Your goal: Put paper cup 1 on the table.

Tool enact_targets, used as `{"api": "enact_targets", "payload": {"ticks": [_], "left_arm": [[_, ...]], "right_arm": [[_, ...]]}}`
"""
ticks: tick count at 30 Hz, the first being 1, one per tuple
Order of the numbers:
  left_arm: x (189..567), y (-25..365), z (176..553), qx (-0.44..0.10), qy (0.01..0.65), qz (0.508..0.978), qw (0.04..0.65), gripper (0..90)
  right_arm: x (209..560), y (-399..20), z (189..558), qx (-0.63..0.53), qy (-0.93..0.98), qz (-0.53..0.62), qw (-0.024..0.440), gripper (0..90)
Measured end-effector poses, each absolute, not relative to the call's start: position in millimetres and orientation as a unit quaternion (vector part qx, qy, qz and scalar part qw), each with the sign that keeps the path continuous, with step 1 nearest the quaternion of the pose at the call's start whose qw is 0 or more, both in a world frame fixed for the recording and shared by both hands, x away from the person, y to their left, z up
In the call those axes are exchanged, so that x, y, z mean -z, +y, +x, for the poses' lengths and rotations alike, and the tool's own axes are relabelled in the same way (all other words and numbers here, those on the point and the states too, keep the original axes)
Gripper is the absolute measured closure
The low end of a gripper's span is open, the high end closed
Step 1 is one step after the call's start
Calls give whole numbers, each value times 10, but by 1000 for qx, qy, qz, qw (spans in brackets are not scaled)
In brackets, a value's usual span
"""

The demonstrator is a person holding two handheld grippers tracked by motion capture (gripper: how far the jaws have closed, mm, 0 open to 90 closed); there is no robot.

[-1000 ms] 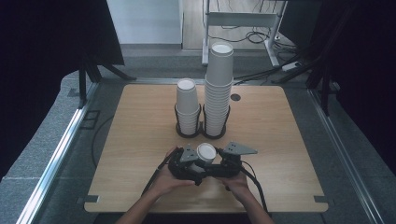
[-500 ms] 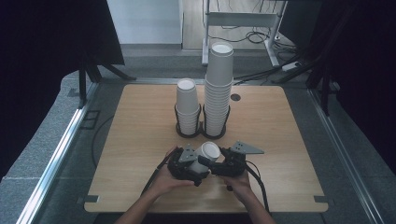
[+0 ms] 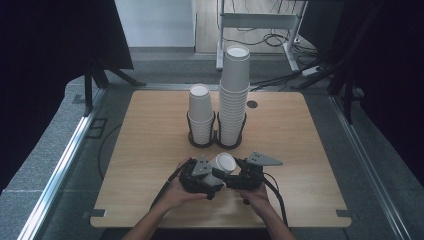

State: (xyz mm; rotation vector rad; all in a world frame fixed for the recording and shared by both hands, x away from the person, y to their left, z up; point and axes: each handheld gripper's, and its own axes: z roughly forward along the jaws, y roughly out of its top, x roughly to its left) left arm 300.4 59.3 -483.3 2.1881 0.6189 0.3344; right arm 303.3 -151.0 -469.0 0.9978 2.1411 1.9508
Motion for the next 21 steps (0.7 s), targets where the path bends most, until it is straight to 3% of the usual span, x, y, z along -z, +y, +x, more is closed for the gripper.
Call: {"api": "enact_targets", "payload": {"ticks": [8,21], "left_arm": [[4829,616,3032,-140,245,872,400,85],[4792,653,3060,-151,241,876,389,87]], "right_arm": [[4661,-1532,3030,-637,698,326,43,145],[4536,-1699,2982,-631,704,320,59,132]]}}
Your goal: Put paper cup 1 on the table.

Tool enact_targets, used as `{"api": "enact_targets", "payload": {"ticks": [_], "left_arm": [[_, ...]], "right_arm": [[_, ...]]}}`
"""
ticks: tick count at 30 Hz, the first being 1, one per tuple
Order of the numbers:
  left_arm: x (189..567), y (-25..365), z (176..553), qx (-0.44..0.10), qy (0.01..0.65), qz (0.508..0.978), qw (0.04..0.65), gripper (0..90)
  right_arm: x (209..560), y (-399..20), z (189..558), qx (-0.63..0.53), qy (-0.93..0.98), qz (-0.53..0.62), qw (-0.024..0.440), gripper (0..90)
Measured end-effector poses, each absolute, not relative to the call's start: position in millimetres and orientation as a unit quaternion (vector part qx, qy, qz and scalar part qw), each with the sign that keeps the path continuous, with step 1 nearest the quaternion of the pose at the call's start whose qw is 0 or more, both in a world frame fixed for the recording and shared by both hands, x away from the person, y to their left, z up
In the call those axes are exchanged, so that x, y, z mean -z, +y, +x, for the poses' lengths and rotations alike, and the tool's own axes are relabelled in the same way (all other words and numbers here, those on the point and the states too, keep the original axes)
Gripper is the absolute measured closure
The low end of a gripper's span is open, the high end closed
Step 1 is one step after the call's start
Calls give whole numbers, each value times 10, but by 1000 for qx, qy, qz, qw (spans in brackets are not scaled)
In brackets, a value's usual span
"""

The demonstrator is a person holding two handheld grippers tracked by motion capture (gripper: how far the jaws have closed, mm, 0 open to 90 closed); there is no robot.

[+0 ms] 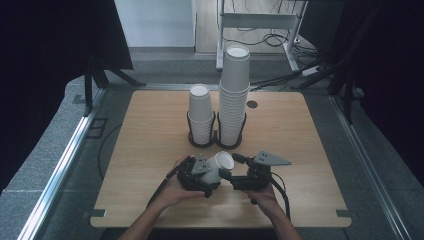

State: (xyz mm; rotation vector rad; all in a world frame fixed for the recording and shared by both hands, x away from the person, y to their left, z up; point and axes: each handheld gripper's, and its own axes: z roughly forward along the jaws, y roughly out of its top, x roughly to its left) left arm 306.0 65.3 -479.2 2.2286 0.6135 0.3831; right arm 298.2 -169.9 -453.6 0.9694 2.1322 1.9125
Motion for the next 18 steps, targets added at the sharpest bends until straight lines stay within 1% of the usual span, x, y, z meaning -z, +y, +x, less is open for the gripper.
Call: {"api": "enact_targets", "payload": {"ticks": [3,7,12,18], "left_arm": [[4775,680,3084,-151,240,878,386,87],[4762,667,3122,-164,234,882,375,87],[4739,600,3166,-185,217,892,352,86],[4651,528,3226,-207,201,897,336,86]], "right_arm": [[4472,-1756,2987,-634,703,315,64,131],[4395,-1803,3033,-620,722,301,70,130],[4301,-1831,3189,-561,779,273,68,143],[4117,-1753,3339,-474,844,241,68,138]]}}
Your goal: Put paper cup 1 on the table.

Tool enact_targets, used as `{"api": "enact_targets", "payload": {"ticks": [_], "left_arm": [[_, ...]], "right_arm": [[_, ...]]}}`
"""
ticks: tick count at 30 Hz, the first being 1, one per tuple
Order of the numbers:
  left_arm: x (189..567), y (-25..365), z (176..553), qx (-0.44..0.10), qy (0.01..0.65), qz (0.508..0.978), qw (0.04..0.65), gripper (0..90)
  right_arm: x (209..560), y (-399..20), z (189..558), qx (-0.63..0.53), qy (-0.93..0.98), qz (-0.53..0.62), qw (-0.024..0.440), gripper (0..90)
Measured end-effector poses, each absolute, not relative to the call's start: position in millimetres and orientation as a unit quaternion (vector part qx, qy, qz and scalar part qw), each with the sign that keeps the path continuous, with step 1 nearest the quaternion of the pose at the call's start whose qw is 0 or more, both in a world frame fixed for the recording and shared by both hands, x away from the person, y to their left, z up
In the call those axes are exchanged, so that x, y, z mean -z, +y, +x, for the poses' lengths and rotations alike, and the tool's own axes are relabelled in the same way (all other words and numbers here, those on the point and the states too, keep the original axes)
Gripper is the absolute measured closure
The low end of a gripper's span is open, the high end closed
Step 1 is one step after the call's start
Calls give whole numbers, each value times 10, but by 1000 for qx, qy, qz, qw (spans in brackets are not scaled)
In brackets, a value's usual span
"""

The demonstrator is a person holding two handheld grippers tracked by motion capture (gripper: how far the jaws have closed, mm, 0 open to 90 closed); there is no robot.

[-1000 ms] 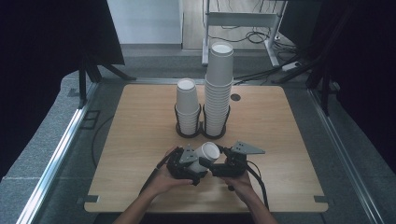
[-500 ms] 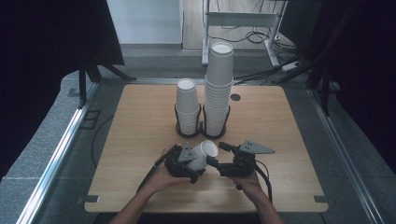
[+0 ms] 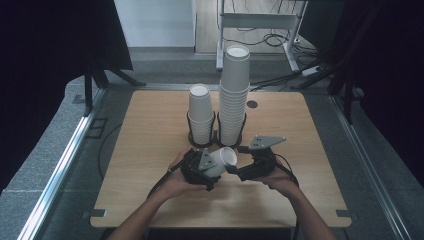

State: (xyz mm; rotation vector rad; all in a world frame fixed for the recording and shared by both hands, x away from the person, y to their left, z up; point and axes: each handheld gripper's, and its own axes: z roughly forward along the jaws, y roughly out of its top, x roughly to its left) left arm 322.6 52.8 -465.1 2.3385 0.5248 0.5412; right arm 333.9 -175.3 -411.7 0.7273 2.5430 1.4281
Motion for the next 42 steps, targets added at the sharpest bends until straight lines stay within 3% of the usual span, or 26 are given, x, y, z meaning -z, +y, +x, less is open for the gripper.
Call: {"api": "enact_targets", "payload": {"ticks": [9,18,28,42], "left_arm": [[4634,436,3252,-251,172,908,289,86],[4709,327,3216,-277,145,913,261,85],[4737,156,3117,-323,96,915,222,85],[4739,124,3143,-317,111,913,231,42]], "right_arm": [[4005,-1635,3509,-356,913,192,51,146],[4050,-1443,3690,-252,955,159,-5,129],[4180,-1290,3786,-198,968,148,-47,151],[4226,-1306,3814,-195,966,157,-68,226]]}}
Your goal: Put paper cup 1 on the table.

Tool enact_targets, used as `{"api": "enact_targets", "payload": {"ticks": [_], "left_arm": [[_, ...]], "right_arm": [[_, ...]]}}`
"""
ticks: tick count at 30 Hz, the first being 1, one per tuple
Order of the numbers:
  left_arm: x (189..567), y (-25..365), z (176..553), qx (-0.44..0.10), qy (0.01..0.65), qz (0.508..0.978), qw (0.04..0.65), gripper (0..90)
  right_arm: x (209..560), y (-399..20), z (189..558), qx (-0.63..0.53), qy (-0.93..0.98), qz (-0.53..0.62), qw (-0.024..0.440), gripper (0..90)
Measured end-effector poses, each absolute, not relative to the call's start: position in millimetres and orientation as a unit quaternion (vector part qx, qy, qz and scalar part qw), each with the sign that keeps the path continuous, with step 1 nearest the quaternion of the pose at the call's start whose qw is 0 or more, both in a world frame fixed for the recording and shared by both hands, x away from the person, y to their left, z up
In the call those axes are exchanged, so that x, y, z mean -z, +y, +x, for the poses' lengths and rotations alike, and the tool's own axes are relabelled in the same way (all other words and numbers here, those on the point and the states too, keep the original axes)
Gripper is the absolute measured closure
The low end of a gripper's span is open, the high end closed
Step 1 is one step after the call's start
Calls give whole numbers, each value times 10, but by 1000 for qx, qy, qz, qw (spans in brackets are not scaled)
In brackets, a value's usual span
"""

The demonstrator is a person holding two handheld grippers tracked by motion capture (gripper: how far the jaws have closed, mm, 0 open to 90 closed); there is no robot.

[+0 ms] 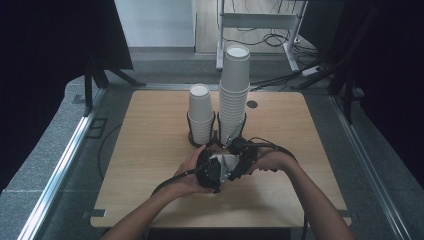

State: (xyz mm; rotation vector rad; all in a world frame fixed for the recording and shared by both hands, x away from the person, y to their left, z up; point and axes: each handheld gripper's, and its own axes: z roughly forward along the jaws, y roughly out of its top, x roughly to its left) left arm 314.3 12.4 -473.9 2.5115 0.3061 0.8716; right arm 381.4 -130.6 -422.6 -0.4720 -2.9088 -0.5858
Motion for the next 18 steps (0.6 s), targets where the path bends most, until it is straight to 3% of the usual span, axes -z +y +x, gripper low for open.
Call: {"api": "enact_targets", "payload": {"ticks": [3,18], "left_arm": [[4739,119,3138,-312,125,910,243,0],[4768,236,3063,-292,133,908,270,0]], "right_arm": [[4231,-1330,3810,199,-965,-157,64,228],[4349,-1550,3824,206,-960,-181,65,231]]}}
